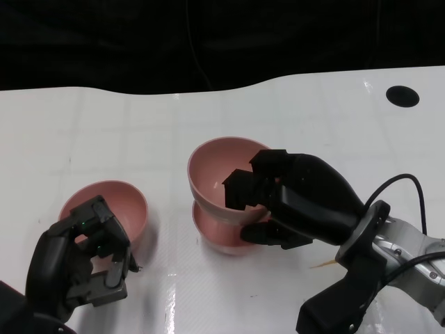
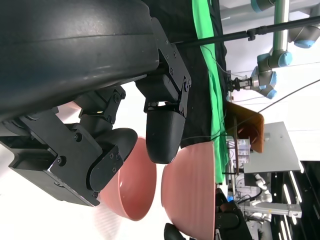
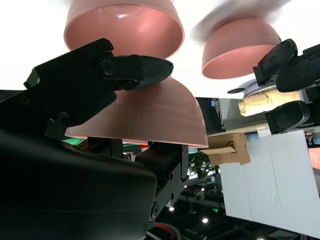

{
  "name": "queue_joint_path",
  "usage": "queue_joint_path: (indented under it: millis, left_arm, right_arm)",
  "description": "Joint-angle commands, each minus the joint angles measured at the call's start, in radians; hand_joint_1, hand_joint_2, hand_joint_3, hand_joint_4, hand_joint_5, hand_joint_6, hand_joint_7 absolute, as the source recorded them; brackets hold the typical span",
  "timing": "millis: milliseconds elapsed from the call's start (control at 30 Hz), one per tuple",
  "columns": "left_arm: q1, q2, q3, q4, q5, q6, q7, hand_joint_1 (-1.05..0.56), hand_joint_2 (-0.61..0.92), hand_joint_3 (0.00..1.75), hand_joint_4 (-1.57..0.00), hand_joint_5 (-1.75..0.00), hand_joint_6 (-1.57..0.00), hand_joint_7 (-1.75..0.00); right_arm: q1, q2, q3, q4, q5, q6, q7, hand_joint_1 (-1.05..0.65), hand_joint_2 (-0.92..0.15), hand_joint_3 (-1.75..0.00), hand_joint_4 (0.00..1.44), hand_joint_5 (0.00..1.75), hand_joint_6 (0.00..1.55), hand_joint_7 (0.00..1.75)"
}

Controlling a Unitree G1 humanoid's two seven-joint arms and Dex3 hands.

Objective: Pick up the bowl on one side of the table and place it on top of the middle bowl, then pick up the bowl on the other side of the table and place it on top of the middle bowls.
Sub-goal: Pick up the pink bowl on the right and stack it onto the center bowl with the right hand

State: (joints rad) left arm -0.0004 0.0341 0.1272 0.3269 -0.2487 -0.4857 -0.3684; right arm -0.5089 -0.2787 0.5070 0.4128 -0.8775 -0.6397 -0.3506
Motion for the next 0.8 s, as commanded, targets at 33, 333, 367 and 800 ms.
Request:
queue_joint_path:
  millis: [33,333,367,800]
  left_arm:
    - [-0.002,0.013,0.013,-0.003,-0.012,-0.007,-0.001,0.01,0.49,1.37,-0.80,-1.75,-0.72,-1.66]
    - [-0.002,0.014,0.021,0.005,-0.006,-0.022,-0.003,0.00,0.49,1.37,-0.78,-1.75,-0.70,-1.65]
    - [-0.002,0.014,0.021,0.005,-0.006,-0.023,-0.003,0.00,0.49,1.37,-0.78,-1.75,-0.69,-1.65]
    - [0.004,0.013,0.022,-0.004,-0.005,-0.017,0.001,0.01,0.51,1.34,-0.76,-1.75,-0.68,-1.65]
  right_arm:
    - [-0.022,0.002,0.006,0.019,-0.010,-0.012,-0.035,-0.10,-0.62,-0.81,0.84,1.75,0.59,1.75]
    - [-0.028,0.009,0.025,0.054,-0.007,-0.022,-0.031,-0.10,-0.62,-0.81,0.82,1.75,0.57,1.75]
    - [-0.028,0.009,0.026,0.054,-0.008,-0.020,-0.029,-0.11,-0.63,-0.81,0.82,1.75,0.57,1.75]
    - [-0.024,-0.001,0.040,0.088,-0.036,-0.018,-0.054,-0.10,-0.68,-0.67,0.82,1.75,0.55,1.75]
